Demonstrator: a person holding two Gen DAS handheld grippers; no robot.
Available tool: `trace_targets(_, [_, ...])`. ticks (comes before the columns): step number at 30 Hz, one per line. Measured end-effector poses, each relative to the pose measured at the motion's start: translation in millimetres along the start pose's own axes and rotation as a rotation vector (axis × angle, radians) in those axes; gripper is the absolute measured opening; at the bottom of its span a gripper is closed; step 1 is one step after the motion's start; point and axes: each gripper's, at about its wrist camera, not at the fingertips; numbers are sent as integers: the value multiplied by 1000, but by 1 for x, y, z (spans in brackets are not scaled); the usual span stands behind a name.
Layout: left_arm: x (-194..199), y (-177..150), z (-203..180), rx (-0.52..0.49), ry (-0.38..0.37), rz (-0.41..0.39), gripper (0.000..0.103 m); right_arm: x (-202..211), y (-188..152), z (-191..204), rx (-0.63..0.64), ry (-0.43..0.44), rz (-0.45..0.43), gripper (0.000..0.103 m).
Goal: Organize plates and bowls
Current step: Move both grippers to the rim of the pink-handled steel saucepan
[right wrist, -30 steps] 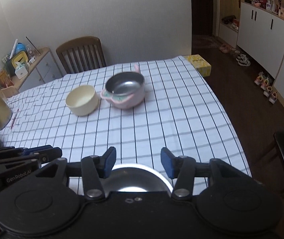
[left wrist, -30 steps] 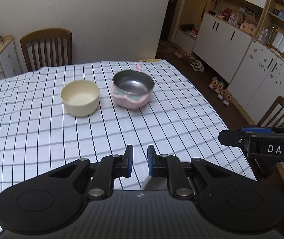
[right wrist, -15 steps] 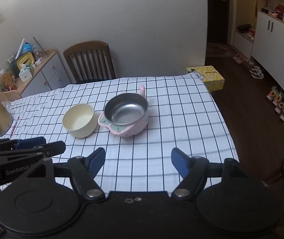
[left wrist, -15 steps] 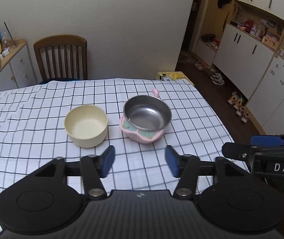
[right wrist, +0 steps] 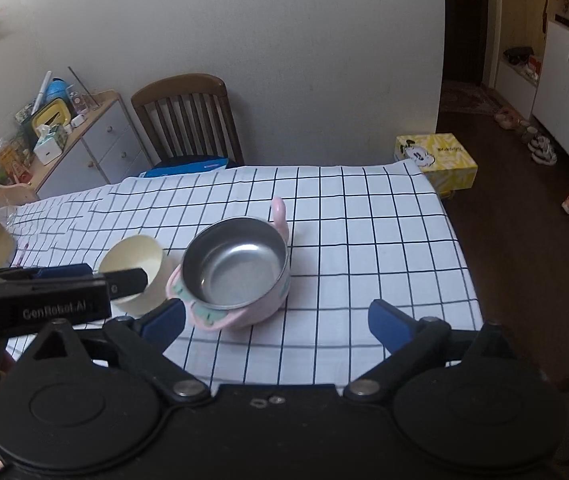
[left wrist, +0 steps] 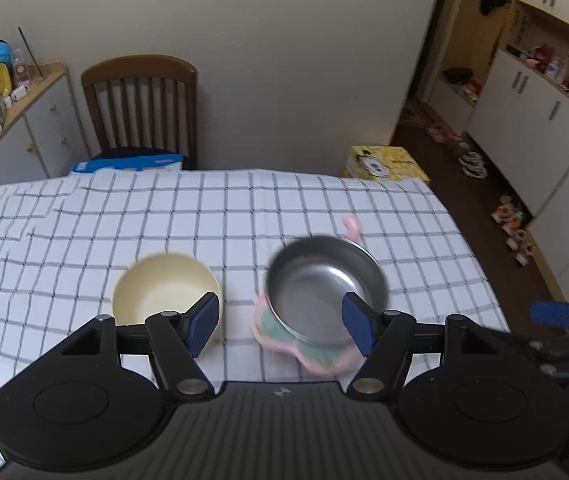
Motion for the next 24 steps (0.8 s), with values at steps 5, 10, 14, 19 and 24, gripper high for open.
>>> trace_targets(5, [-35,22,1,24,22,24,67,-36,11,-8,-22,-1,42,99])
trace_targets(10, [-67,32,4,47,45,60,67,-64,17,-10,-20,-10,66,97])
trace_targets(14, [-88,31,2,46,47,83,67,-85,20,-11,-31,-4,90,94])
trace_targets(19, [-104,26,-3,30,67,77,66,-107,21,-7,-18,-12,110,85])
trace_targets(24, [-116,24,-9,21,62,91,55,-123,18,-4,-17,2,134,72])
Point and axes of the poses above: each gripper's, at about its wrist camera, not at the fingertips, and x roughly against the way its jaws point, z to its left, y to its top, and after that the axes turned 11 degrees about x, right-handed
